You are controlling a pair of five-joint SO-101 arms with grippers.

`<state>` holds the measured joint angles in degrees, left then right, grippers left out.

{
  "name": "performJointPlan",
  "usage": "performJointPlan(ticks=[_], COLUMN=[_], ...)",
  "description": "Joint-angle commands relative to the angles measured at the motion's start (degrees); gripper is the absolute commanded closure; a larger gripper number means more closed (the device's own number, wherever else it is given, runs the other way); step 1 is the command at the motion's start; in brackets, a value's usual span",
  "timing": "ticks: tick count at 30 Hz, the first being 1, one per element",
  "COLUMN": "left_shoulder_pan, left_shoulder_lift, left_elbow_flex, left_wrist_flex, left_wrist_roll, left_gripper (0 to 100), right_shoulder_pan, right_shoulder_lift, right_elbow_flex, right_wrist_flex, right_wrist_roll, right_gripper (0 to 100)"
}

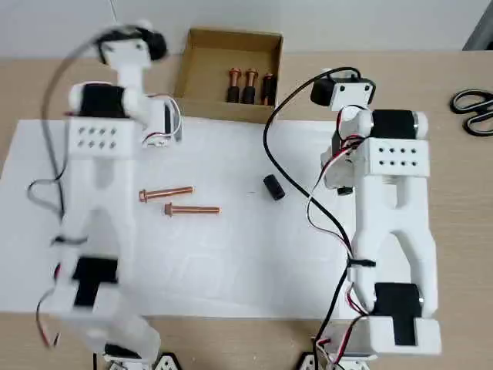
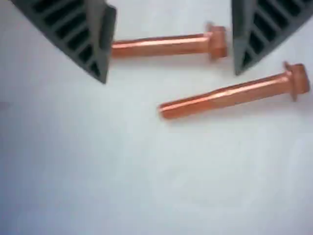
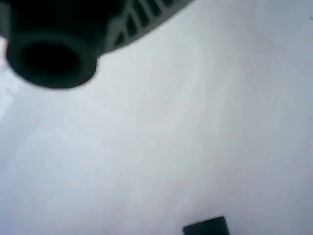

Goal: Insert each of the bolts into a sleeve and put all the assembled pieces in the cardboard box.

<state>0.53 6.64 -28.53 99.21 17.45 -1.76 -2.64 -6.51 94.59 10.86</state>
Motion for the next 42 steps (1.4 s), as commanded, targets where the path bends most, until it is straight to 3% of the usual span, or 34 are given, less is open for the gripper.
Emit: performJointPlan(ticks=[1,7,14,24,42], left_shoulder_pan=[1.49,3.16,5.1,7.38,2.99], left_shoulder_lift=[-11.34,-8.97,4.22,15.12,21.54], left_elbow_flex=[5.76,22.46,25.98,26.07,26.15], left_wrist_flex=[0.88,-5.54,-10.29,-7.56,-9.41], left_wrist_roll=[12.92,32.09,49.85,63.91,64.88], left_gripper=[84,84,84,84,84], right_shoulder_pan=[0.31,0.31,0.22,0.22,0.22], right_shoulder_lift=[-3.56,-3.56,-3.56,-3.56,-3.65], right_elbow_flex=[-2.55,-2.55,-2.46,-2.37,0.53], right_wrist_flex=[0.22,0.13,0.13,0.22,-0.4], right_wrist_roll=[0.18,0.09,0.09,0.09,0.0], right_gripper=[99.5,99.5,99.5,99.5,99.5])
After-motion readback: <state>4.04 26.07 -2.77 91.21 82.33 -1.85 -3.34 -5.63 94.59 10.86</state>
